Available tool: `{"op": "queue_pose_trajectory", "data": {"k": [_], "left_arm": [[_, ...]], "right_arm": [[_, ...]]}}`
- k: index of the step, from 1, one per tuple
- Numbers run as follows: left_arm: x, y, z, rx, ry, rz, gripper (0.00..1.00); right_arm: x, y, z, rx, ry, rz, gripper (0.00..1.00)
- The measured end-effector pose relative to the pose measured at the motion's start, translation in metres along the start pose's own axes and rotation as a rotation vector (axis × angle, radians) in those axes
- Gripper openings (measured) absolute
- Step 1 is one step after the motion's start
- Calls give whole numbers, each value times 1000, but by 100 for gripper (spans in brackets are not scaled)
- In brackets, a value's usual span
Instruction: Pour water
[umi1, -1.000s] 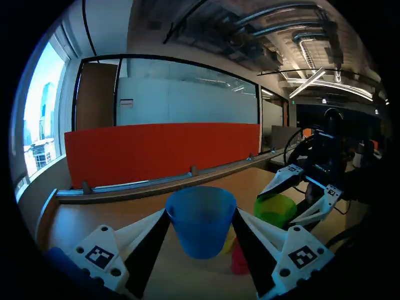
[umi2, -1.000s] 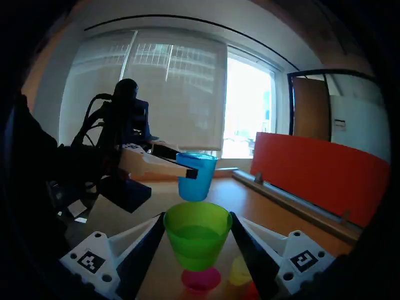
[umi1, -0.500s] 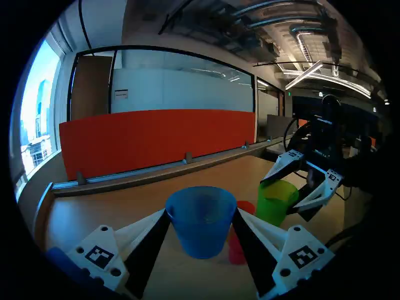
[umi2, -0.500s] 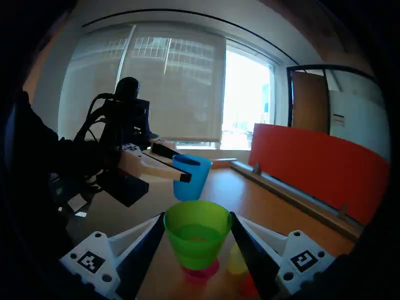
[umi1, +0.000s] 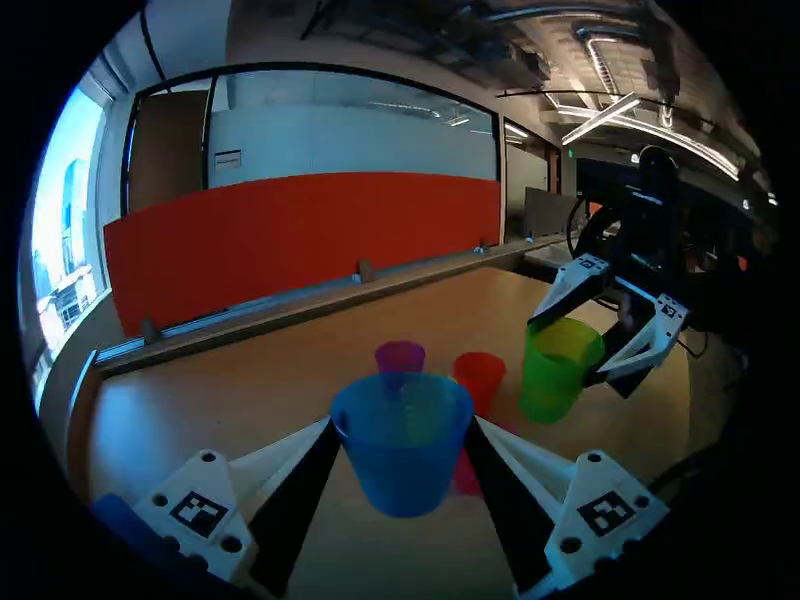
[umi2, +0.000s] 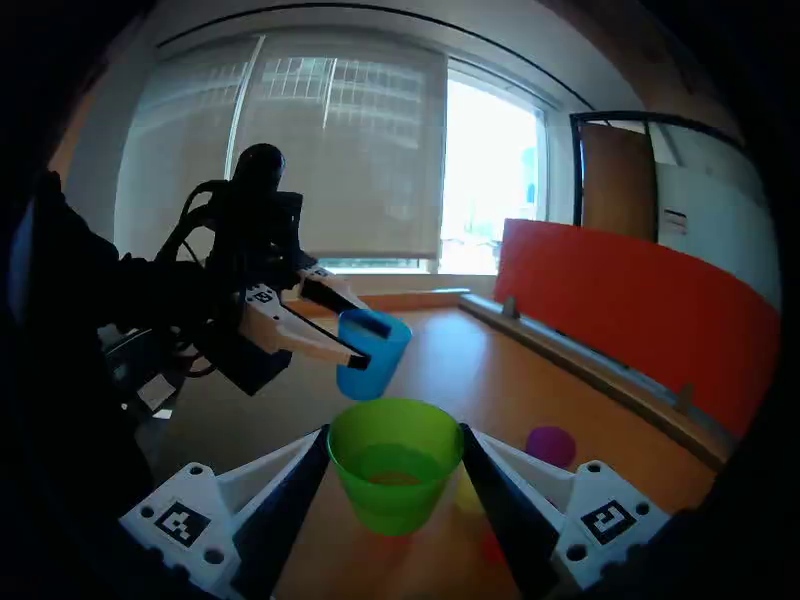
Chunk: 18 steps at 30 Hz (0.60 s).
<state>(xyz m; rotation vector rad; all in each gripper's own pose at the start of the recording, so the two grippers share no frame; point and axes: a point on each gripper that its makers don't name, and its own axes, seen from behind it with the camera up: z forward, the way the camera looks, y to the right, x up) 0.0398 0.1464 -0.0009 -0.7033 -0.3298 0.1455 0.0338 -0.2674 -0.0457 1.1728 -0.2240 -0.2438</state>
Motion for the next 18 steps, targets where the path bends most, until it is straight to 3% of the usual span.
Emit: {"op": "queue_pose_trajectory", "data": {"k": [6,18], "left_arm": [[-16,5,6,-6,-49,35,85],[-48,18,17,-41,-116,46,85]], "right_arm": [[-14,-1,-6,8,-34,-1,94],[-37,1,-13,9,-91,12,95]]}}
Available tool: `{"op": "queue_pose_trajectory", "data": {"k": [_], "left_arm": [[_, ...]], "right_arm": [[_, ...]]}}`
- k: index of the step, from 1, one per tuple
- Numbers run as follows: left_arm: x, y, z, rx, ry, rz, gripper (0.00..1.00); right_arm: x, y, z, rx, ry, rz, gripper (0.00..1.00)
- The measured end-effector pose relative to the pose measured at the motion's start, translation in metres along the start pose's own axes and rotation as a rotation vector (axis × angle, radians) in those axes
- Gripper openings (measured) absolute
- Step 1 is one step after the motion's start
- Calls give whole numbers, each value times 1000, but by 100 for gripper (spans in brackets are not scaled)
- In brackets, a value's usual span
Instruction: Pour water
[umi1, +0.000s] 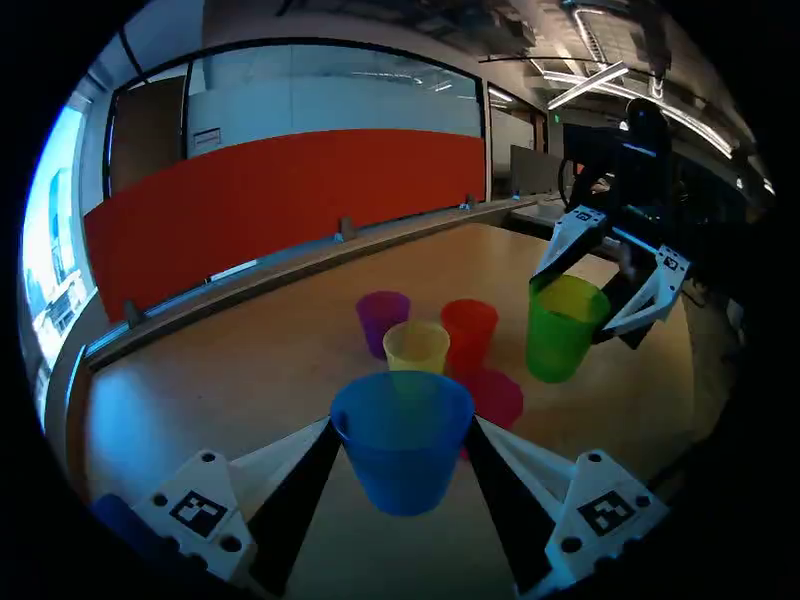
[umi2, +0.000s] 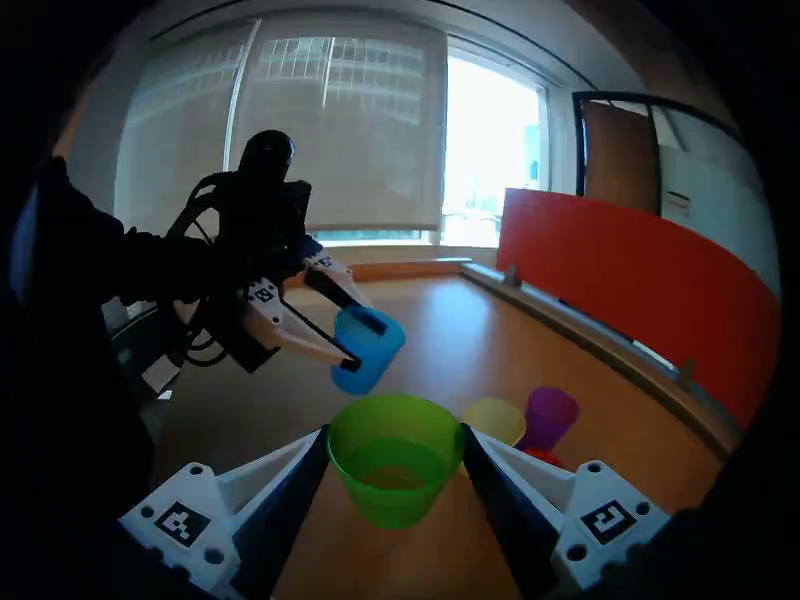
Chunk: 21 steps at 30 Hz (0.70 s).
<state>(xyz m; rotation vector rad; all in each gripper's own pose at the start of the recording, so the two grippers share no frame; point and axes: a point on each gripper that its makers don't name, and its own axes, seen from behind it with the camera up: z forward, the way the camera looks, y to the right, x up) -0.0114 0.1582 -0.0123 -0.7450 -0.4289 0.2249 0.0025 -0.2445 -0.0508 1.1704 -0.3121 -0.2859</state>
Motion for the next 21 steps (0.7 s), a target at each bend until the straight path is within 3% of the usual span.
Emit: {"op": "queue_pose_trajectory", "data": {"k": [21], "left_arm": [[-36,8,22,-34,-91,36,85]], "right_arm": [[-40,8,2,0,-74,26,94]]}}
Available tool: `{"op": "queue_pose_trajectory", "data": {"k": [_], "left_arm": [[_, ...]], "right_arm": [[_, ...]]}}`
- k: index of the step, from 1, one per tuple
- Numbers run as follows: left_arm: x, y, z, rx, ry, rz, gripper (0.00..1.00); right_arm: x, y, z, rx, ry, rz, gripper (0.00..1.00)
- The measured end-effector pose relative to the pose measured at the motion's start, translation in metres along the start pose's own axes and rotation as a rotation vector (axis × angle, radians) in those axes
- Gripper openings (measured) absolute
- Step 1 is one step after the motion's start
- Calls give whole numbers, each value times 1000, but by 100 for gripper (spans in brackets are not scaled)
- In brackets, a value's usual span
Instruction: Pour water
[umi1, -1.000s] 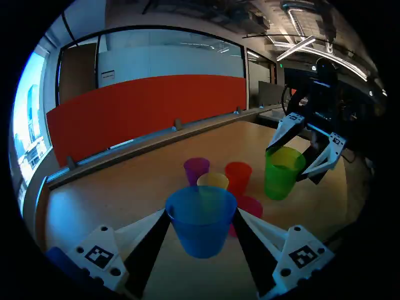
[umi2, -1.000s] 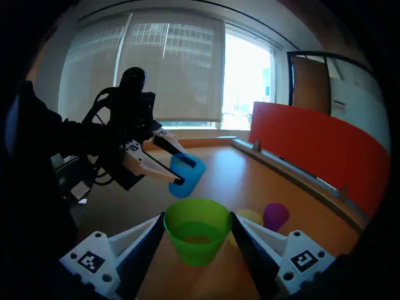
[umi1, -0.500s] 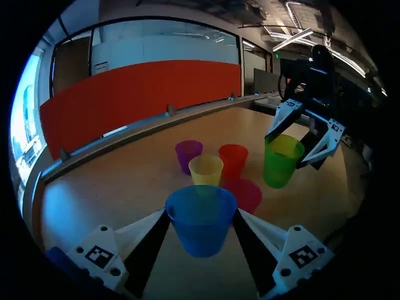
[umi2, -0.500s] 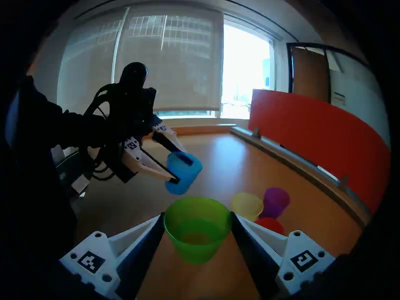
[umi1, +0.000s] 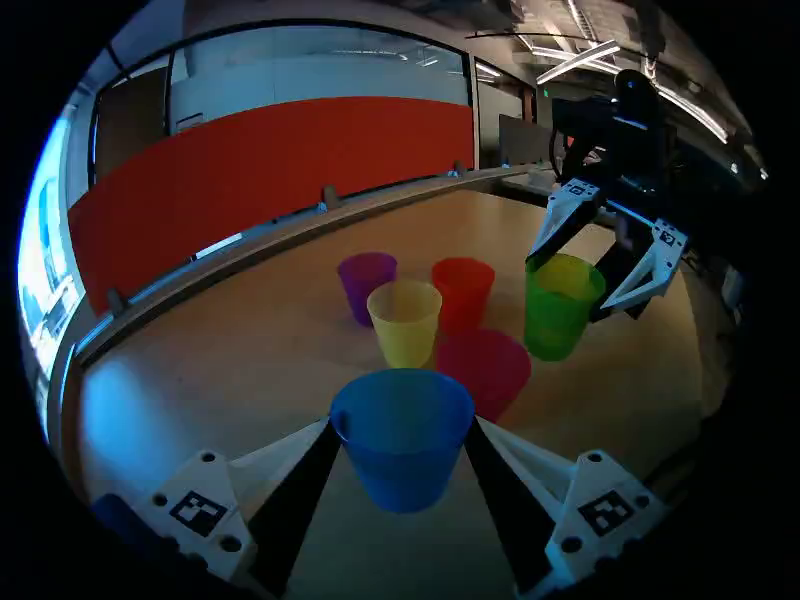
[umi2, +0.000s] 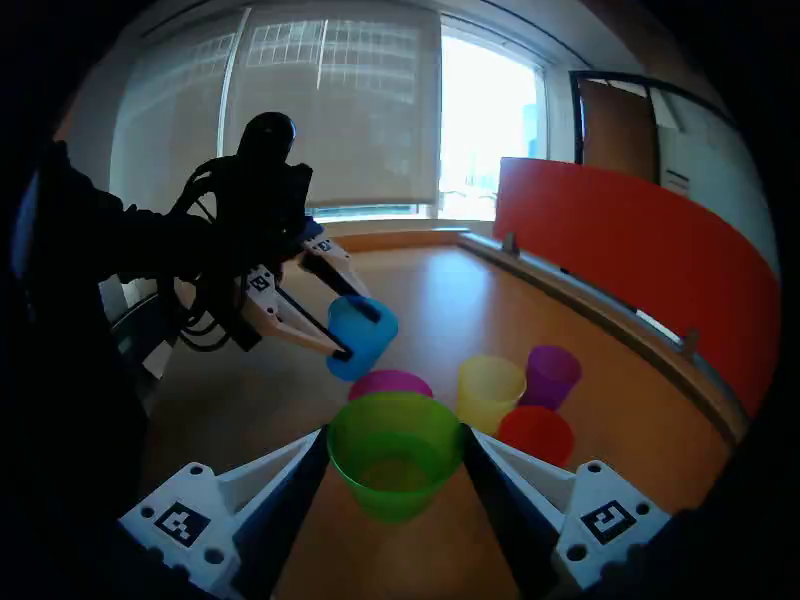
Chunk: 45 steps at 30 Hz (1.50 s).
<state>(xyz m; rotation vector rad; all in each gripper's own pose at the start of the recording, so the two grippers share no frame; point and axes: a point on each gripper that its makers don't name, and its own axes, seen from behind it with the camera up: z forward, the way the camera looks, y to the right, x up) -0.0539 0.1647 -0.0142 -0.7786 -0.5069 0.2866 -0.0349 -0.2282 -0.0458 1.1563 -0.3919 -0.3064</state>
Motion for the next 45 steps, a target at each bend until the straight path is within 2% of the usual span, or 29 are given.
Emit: {"op": "queue_pose_trajectory", "data": {"k": [8,24,45], "left_arm": [[-11,0,7,-1,-26,12,86],[-20,3,15,-2,-28,25,85],[-29,0,12,3,-23,-2,85]], "right_arm": [[-13,1,5,8,-19,7,94],[-33,3,14,9,-46,12,94],[-51,2,19,7,-76,19,95]]}}
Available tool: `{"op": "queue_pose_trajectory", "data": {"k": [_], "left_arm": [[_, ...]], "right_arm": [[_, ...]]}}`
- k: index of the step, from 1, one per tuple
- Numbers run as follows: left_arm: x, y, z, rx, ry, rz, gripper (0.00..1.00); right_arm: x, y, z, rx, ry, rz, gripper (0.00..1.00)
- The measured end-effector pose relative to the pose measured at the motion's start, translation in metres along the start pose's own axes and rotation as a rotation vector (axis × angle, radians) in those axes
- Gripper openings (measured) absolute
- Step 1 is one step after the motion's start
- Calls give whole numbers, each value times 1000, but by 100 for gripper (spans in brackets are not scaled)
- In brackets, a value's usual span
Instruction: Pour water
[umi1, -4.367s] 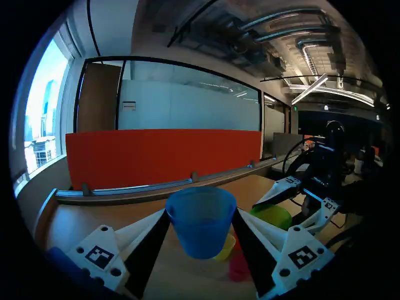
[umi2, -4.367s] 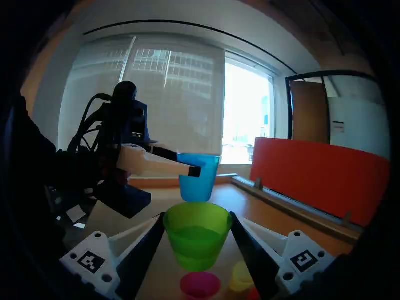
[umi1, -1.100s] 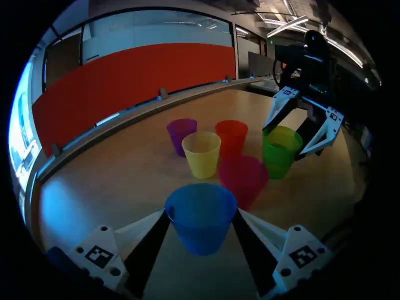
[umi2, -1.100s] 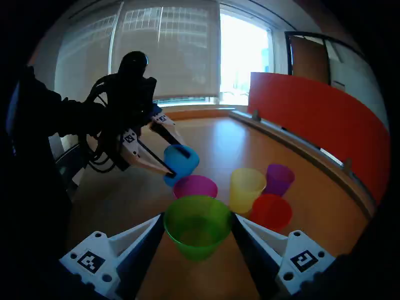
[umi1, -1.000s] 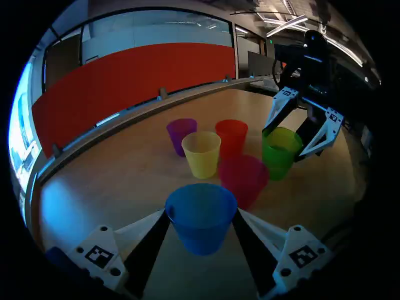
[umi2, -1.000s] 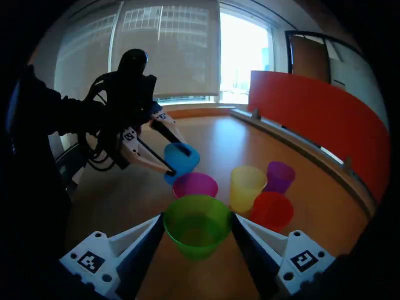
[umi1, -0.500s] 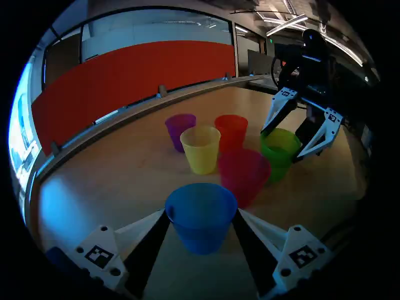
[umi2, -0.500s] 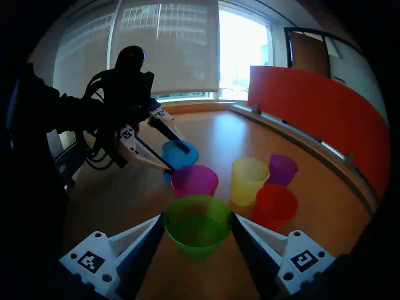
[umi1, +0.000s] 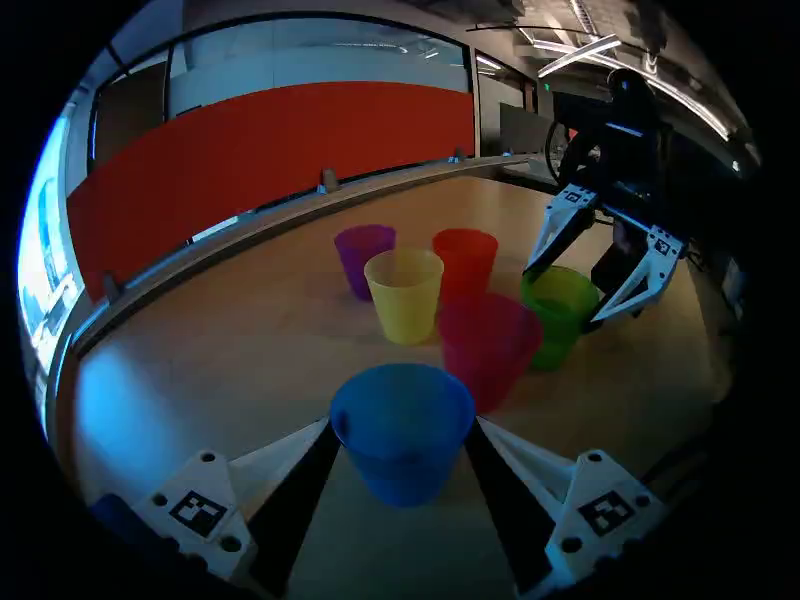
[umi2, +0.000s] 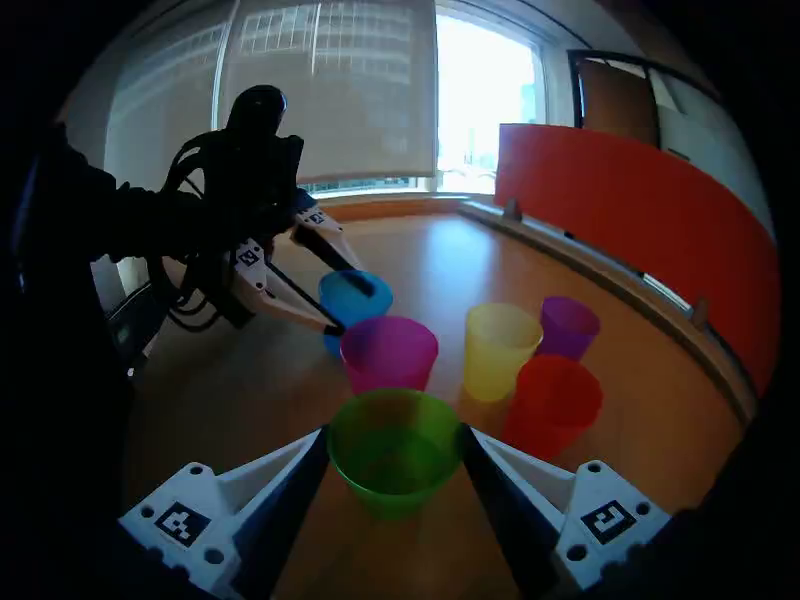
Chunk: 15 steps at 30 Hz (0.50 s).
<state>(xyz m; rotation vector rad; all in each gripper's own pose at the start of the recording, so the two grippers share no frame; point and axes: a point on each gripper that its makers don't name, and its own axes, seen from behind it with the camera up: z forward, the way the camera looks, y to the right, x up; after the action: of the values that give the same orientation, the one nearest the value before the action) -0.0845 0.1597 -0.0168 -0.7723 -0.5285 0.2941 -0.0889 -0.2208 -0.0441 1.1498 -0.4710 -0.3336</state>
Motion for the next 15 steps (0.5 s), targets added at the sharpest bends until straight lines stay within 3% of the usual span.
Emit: {"op": "queue_pose_trajectory", "data": {"k": [15], "left_arm": [[-9,-4,-9,17,-4,-27,85]], "right_arm": [[-4,1,-4,-21,-14,8,96]]}}
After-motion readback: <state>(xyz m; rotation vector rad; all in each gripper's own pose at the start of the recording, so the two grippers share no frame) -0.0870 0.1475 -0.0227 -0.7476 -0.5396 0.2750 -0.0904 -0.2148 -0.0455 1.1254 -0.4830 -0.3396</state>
